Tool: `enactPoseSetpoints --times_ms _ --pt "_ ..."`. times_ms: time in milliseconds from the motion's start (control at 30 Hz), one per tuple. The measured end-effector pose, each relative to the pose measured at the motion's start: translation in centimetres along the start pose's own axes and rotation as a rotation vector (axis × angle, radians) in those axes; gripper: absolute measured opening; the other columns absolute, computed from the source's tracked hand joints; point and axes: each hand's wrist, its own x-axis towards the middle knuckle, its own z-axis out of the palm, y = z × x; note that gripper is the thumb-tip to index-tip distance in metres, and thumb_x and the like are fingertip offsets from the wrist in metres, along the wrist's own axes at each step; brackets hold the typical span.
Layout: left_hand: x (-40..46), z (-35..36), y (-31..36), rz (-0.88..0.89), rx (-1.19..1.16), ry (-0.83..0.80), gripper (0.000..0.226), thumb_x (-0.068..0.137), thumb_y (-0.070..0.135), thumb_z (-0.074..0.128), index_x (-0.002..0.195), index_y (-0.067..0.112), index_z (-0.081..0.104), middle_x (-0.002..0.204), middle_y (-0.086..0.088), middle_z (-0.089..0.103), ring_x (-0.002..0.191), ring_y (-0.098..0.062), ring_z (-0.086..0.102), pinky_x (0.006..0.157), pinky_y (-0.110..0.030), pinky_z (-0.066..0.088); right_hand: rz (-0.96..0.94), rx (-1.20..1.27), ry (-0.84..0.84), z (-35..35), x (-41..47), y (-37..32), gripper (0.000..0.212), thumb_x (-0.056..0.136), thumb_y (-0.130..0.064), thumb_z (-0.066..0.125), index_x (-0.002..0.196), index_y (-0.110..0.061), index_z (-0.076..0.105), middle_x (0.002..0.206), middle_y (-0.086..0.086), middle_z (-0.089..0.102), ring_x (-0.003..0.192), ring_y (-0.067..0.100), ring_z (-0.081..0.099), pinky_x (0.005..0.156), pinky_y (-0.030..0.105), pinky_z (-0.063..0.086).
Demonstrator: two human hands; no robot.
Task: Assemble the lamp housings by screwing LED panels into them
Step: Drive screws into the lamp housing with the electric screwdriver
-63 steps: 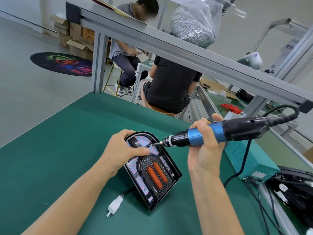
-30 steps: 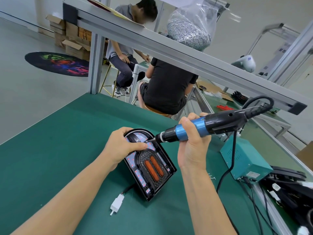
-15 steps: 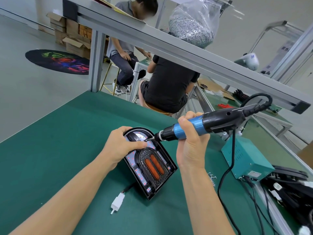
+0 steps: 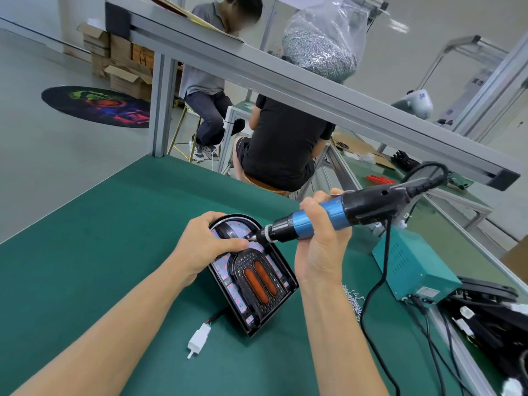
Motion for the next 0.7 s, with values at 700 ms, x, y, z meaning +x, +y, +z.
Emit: enactPoseSetpoints --times_ms 700 --pt "2.1 -4.5 -1.2 -0.17 0.28 -0.18 0.017 0.078 0.018 0.077 0.074 0.031 0.067 0.072 0.023 0.069 0.085 -0.007 0.061 0.077 -0.014 0.042 -0.145 0.102 0.554 -10.4 -6.6 -6.5 0.031 0.095 0.002 0.047 0.088 -0.028 0.051 0.064 -0.012 0.054 0.06 0.004 0.054 0.077 0.02 0.05"
